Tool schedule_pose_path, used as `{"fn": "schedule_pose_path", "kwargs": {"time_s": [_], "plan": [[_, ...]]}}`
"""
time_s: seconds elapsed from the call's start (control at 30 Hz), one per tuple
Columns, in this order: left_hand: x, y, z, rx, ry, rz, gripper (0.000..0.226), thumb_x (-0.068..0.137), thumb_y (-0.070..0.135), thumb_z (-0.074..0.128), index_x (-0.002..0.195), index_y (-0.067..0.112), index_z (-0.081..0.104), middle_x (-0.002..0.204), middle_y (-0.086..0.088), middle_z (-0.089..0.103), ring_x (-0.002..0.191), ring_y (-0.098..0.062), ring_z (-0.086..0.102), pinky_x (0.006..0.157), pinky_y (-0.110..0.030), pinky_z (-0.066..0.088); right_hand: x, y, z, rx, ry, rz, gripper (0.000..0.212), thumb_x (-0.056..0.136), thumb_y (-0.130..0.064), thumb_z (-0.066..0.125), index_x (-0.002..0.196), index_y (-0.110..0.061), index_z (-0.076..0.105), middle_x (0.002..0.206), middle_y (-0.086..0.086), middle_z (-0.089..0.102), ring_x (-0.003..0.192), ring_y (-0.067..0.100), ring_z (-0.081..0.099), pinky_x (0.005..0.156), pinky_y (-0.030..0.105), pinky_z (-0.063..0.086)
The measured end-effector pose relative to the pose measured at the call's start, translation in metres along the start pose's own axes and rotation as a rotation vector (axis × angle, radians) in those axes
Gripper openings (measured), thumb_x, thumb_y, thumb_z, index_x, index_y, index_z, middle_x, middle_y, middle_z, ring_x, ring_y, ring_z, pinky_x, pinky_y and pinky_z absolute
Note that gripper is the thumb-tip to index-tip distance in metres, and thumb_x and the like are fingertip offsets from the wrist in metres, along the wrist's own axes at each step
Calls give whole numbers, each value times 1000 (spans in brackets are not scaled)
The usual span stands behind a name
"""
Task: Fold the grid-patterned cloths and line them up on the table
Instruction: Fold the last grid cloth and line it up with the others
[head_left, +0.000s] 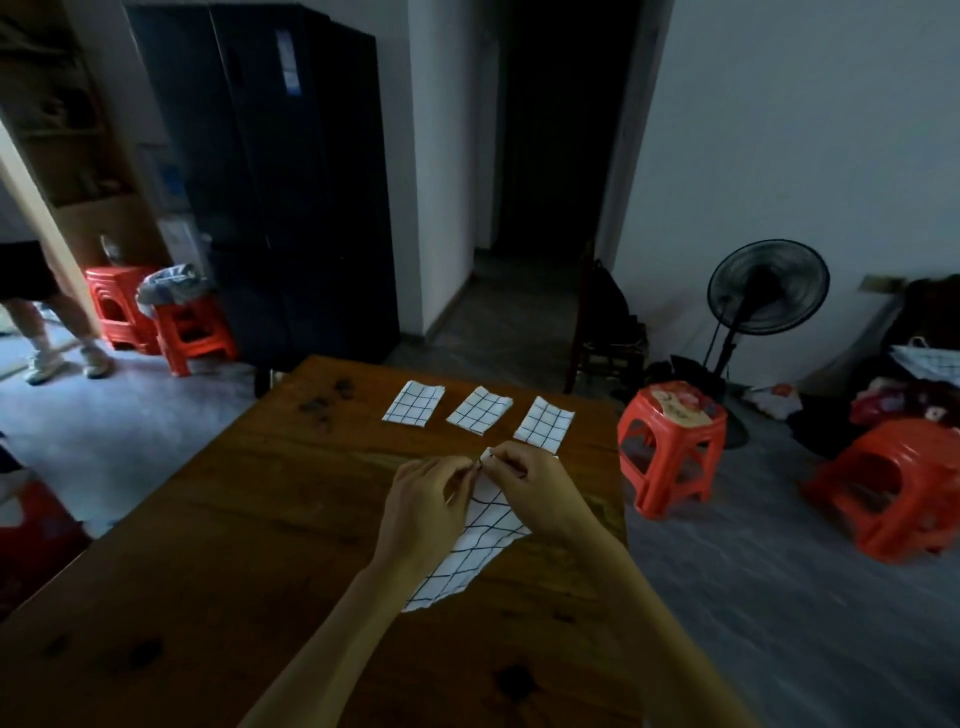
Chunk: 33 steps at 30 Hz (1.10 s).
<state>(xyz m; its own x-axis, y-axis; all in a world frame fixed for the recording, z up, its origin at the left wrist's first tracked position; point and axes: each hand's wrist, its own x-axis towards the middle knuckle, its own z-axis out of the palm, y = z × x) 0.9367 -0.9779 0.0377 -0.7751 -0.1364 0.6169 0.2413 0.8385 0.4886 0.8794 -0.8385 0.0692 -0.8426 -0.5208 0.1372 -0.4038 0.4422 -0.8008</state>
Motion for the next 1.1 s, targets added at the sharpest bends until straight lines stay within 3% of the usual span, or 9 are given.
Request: {"fn": "schedule_pose_path", "kwargs": {"time_s": [0.23,0.37,0.5,0.63,0.73,0.9,1.1], "plan": [[0,15,-2,-3,-7,-41,17,89,15,62,105,12,66,95,2,68,85,-2,55,83,-24,46,-3,-1,-6,-51,98,-63,7,96,-31,52,97,-29,58,88,-18,58,90,1,56,77,18,45],[-4,24,-2,37,-25,-53,15,87,13,65,101,12,66,88,2,67,79,-2,54,79,-22,48,-4,-3,-6,-49,142,-114,16,91,-34,60,100,-20,64,89,-13,62,83,-3,57,72,14,45],[-9,25,-4,14,-13,-85,9,88,11,62,95,11,67,83,1,67,73,-3,57,73,-21,49,-6,-3,-4,-54,171,-152,9,91,-37,59,90,-28,60,85,-17,59,80,-6,55,69,12,42],[-13,24,-9,-5,-44,-105,11,91,8,58,99,11,65,87,0,67,77,-7,61,75,-19,49,-9,-3,-1,-58,222,-128,15,94,-37,53,107,-29,58,108,-12,58,102,1,52,89,24,45],[-9,17,-14,-21,-80,-135,10,94,15,52,99,17,62,86,7,62,75,-3,58,74,-23,50,-7,-5,-3,-112,96,-144,25,96,-35,52,120,-30,56,123,-10,55,114,6,50,98,30,43],[8,7,-25,-42,-95,-95,10,96,19,49,95,20,59,79,10,56,66,-2,52,62,-18,43,3,-26,-6,-91,81,-136,6,95,-27,55,96,-32,57,89,-21,56,88,-7,54,77,14,43],[26,-19,-51,-104,-120,-23,7,93,21,55,96,23,62,78,14,59,69,0,57,63,-19,49,19,-54,-2,41,256,-77,7,96,-26,54,95,-27,60,91,-14,62,89,-4,57,73,13,43]]}}
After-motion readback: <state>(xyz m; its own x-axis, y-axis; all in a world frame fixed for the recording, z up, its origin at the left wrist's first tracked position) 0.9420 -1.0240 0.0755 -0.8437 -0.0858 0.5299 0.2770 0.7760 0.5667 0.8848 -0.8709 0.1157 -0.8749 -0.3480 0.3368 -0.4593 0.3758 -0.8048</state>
